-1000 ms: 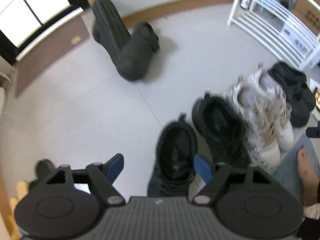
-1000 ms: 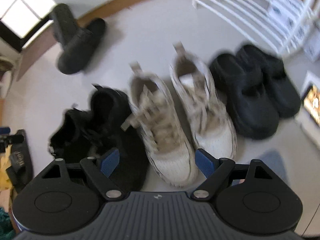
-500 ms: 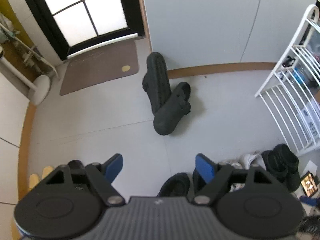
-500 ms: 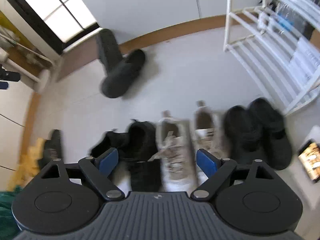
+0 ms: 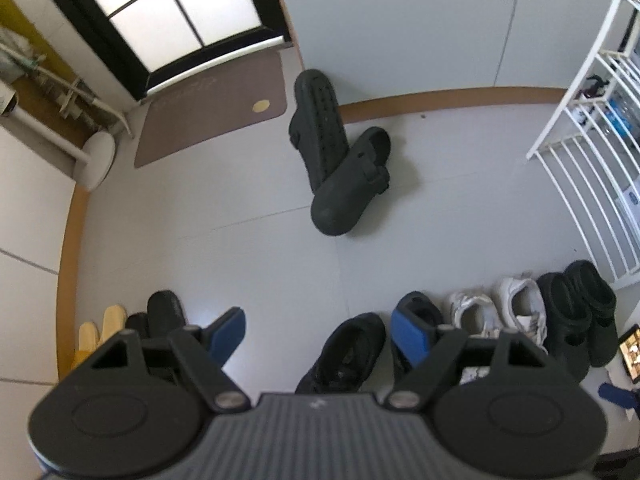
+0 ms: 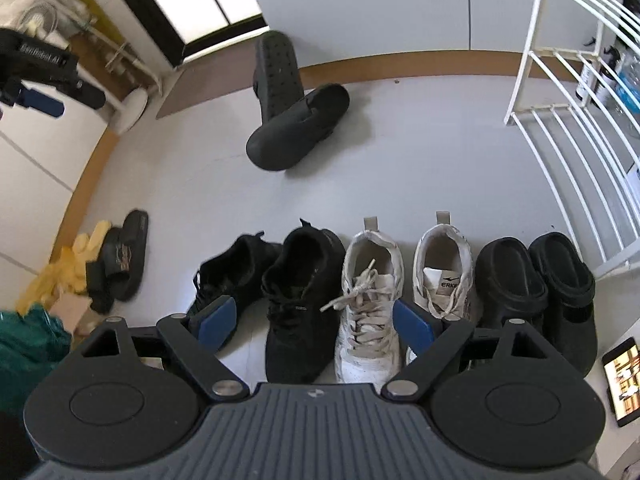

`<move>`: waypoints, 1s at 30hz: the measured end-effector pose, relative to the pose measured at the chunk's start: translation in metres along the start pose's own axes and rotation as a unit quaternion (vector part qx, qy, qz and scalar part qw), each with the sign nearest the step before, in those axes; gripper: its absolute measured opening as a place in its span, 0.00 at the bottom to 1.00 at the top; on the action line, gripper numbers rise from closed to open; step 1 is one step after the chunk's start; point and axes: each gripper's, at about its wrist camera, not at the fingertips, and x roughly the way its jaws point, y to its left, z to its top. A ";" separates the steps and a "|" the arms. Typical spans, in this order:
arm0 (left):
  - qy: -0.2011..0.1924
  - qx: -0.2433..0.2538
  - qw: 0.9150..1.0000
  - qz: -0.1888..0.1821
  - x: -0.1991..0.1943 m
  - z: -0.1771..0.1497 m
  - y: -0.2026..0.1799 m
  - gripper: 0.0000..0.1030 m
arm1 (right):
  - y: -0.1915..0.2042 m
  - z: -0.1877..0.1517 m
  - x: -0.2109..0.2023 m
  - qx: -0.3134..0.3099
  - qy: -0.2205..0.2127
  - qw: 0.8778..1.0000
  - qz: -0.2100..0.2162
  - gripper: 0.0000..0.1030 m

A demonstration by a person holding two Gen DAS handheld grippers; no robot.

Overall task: Organize scattered shoes
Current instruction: 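Move the right gripper to the heel of the newly placed black sneaker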

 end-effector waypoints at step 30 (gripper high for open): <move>-0.095 -0.001 0.995 -0.024 0.031 -0.137 -0.010 0.88 | 0.035 -0.005 0.030 0.041 -0.018 0.998 -0.036 0.87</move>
